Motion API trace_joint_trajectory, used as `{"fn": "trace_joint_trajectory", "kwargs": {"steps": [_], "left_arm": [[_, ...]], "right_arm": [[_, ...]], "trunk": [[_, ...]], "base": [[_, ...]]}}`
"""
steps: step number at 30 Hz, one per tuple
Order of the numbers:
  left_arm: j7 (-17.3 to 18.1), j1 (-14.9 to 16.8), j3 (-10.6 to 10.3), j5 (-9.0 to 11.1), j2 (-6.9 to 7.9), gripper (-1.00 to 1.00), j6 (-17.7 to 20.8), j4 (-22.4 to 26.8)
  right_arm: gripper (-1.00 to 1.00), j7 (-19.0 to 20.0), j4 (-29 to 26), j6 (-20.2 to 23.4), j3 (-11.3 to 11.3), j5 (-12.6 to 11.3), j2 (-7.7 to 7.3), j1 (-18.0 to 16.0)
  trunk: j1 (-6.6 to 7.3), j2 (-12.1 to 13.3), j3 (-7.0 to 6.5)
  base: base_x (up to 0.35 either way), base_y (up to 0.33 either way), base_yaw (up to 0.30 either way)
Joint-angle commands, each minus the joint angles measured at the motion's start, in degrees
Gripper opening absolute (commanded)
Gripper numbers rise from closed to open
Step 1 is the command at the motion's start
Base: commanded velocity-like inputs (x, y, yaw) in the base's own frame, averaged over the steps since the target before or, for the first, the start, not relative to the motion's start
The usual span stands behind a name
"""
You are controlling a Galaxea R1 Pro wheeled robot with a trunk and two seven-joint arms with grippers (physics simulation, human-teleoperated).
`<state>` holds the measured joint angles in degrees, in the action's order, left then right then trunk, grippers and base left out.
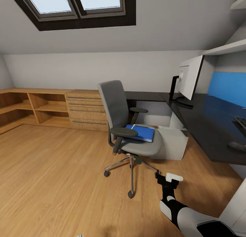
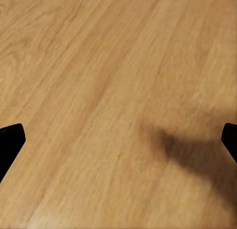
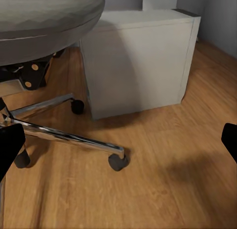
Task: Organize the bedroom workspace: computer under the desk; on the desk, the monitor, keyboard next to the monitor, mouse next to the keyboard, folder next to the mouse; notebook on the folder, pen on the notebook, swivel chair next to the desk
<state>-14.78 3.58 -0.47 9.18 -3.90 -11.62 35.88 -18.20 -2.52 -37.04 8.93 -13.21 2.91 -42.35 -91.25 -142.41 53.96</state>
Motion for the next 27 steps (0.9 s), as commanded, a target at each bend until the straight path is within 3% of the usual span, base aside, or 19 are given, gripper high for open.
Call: {"fn": "trace_joint_trajectory", "kwargs": {"steps": [1,15,20,22,23,25,27], "left_arm": [[-0.07,0.02,-0.06,0.49,0.0,1.0,-0.25,-0.02],[-0.38,0.02,-0.12,0.33,-0.18,1.0,-0.13,0.47],[-0.43,0.02,-0.46,0.25,-0.23,1.0,1.92,5.23],[-0.47,0.02,-0.5,0.24,-0.23,1.0,4.31,7.44],[-0.71,0.06,-0.54,0.27,-0.31,1.0,10.63,11.36],[-0.82,0.2,-0.56,0.29,-0.39,1.0,17.05,15.37],[-0.9,0.43,-0.57,0.33,-0.43,1.0,20.58,18.13]], "right_arm": [[1.0,-0.26,0.02,-0.12,0.5,-0.4,0.01,-0.03],[1.0,-0.29,-0.01,-0.92,0.47,-0.28,-0.27,-0.01],[1.0,-0.28,-0.09,-0.87,0.48,-0.31,-0.27,-0.01],[1.0,-0.29,-0.1,-0.86,0.48,-0.32,-0.27,-0.01],[1.0,-0.32,-0.13,-0.85,0.48,-0.32,-0.28,-0.01],[1.0,-0.33,-0.17,-0.8,0.48,-0.32,-0.28,-0.01],[1.0,-0.34,-0.18,-0.78,0.48,-0.35,-0.28,-0.01]], "trunk": [[0.01,-0.02,0.06],[0.01,-0.02,0.06],[0.01,-0.02,0.06],[0.01,-0.02,0.06],[0.01,-0.02,0.06],[0.01,-0.02,0.06],[0.01,-0.02,0.06]], "base": [[0.002,0.001,0.0],[0.0,0.0,0.0],[0.0,0.0,0.0],[0.0,0.0,0.0],[0.0,0.0,0.0],[0.0,0.0,0.0],[0.0,0.0,0.0]]}}
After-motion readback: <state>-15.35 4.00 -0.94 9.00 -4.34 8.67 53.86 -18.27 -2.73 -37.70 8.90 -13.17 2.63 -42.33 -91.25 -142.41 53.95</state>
